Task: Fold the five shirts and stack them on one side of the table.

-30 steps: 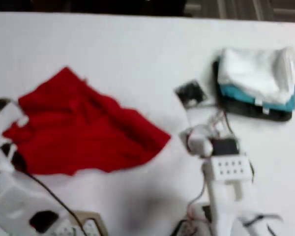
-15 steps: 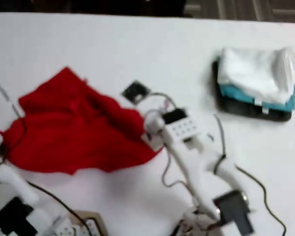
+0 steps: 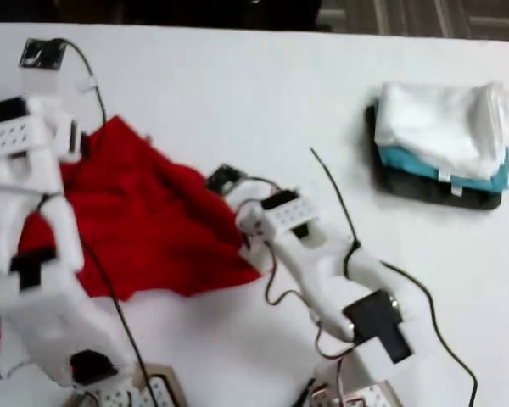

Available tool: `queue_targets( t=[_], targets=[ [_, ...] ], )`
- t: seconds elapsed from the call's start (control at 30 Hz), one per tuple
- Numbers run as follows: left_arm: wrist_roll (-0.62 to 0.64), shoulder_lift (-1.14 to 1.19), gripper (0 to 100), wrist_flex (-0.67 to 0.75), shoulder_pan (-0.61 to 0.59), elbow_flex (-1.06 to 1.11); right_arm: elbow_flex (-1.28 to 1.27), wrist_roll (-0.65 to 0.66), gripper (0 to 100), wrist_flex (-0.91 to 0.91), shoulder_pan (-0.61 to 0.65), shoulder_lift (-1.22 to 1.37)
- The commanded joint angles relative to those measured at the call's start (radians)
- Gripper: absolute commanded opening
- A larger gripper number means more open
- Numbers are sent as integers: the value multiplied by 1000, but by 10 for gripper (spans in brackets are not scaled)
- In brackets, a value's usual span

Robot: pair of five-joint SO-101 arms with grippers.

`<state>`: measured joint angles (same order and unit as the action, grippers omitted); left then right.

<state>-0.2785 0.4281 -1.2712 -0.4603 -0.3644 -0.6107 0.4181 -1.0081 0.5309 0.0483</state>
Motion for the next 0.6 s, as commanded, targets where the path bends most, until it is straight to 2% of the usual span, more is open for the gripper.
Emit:
queue_targets(
  t=[0.0, 0.13, 0.37, 0.57],
  targets=[
    [87, 273, 191, -52, 20, -404, 29, -9, 337, -18, -2, -1],
    [132, 542, 191, -135, 34, -769, 29, -11, 236, -36, -1, -2],
    [143, 848, 191, -270, 98, -1314, 31, -9, 286, -36, 4, -8],
    [261, 848, 192, -278, 138, -1288, 31, -8, 351, -35, -1, -7]
  ],
)
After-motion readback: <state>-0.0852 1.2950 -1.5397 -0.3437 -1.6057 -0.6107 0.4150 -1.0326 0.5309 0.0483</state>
